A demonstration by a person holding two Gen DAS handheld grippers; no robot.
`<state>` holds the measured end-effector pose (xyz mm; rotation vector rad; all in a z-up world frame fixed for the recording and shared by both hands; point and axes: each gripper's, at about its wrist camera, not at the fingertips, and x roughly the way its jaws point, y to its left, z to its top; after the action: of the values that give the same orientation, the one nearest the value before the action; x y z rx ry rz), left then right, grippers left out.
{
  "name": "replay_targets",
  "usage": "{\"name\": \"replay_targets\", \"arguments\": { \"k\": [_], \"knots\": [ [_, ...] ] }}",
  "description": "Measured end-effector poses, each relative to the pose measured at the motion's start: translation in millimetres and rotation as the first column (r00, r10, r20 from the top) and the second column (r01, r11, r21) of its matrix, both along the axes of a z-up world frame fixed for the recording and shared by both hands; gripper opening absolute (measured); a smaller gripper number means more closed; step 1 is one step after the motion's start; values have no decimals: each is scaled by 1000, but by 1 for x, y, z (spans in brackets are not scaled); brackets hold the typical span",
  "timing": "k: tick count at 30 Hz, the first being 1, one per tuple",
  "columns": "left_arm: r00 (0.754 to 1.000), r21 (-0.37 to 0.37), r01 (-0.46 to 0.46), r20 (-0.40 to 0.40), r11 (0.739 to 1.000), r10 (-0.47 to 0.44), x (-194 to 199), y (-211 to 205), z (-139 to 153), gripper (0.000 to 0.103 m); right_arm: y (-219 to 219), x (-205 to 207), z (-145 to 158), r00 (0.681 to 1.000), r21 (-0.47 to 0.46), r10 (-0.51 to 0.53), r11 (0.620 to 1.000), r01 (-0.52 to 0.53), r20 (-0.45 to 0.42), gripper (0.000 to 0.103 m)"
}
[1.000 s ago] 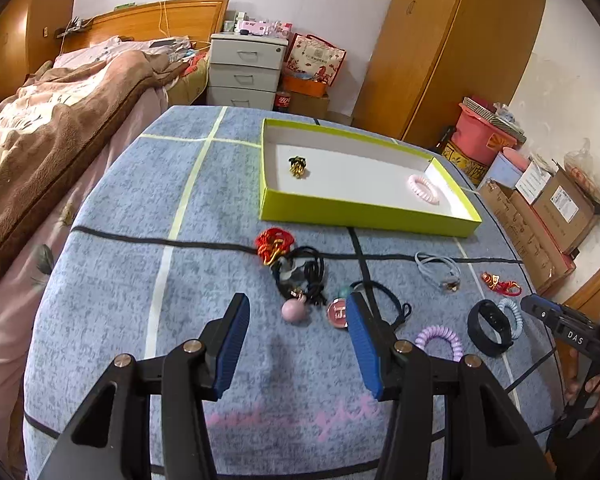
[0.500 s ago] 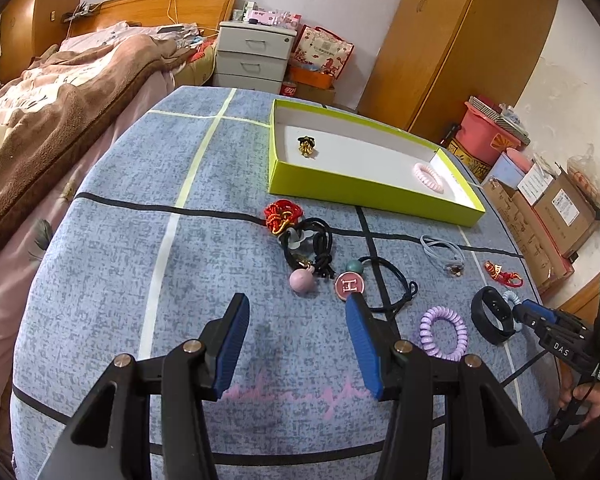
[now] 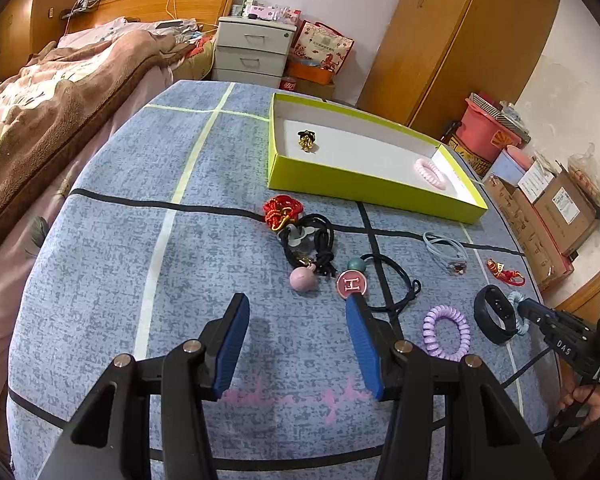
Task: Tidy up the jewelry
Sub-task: 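Move the right tool to the light-blue coil hair tie and grasp it, then grasp the red knotted ornament with the left tool while the right tool holds the blue coil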
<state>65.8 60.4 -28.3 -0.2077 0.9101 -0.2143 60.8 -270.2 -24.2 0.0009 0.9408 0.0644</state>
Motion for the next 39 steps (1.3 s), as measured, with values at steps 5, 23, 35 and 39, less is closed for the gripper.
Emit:
{"name": "replay_targets", "arguments": {
  "k": [5,23,35,39],
  "knots": [
    [1000,-19,1,1,1000,-1,4,1,1,52,-3,-1,6,999,44,-12,999,10,35,10],
    [997,6,-75,3,997,75,58,11,7,52,16,4,22,996,100,19,995,-28,90,10],
    [998,104,-42,-35,994,46,74,-8,-10,48,21,8,22,995,113,30,993,-41,91,10],
    [998,111,-50,-35,993,54,73,-7,-10,41,23,9,21,995,120,33,992,-44,90,10]
  ]
}}
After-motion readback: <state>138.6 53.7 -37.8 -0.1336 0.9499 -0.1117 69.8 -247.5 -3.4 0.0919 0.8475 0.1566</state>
